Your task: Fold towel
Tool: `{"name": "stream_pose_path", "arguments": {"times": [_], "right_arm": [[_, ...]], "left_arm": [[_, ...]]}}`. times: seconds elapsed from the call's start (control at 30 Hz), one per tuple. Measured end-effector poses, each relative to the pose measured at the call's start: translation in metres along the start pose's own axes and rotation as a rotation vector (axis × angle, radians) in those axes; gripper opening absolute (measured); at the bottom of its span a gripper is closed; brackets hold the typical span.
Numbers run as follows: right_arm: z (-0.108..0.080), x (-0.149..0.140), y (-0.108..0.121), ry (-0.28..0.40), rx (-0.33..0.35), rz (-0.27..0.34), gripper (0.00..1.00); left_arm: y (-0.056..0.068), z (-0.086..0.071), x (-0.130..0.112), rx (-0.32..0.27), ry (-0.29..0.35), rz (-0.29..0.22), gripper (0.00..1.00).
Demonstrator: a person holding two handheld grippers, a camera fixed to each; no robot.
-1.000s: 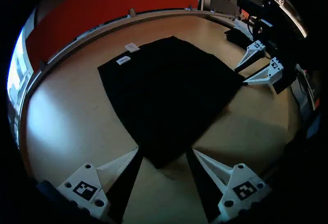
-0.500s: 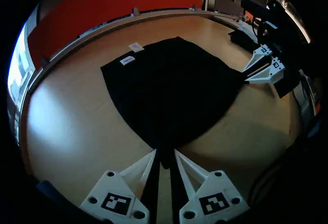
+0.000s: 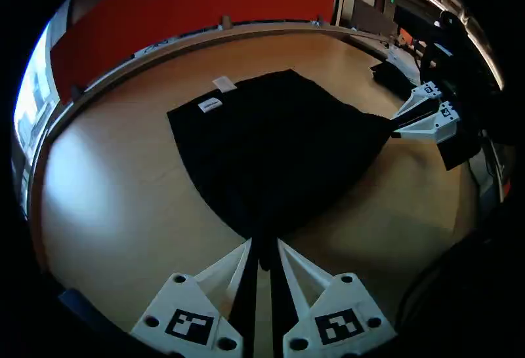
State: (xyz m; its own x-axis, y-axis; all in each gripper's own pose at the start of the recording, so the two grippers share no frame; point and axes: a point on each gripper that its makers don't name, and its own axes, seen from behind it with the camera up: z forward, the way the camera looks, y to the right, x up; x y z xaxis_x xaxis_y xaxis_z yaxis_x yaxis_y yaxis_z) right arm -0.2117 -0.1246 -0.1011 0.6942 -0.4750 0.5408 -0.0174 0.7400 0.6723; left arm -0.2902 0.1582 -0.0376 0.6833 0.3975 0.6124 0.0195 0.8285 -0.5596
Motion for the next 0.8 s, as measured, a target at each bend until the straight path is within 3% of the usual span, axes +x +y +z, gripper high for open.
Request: {"name": "stream_pose_path", "arguments": {"times": [0.5,0.8], "right_arm": [[-0.042,0.047,0.01,0.093,-0.037,0.001,0.18],[-0.067,0.065,0.007,0.125,-0.032,0.005,0.18]], "left_arm": [[0.008,-0.042,0.035,0.001,0.024,-0.03,0.11],[0.013,-0.06,0.049,0.004,0.027,-0.015,0.11]]}}
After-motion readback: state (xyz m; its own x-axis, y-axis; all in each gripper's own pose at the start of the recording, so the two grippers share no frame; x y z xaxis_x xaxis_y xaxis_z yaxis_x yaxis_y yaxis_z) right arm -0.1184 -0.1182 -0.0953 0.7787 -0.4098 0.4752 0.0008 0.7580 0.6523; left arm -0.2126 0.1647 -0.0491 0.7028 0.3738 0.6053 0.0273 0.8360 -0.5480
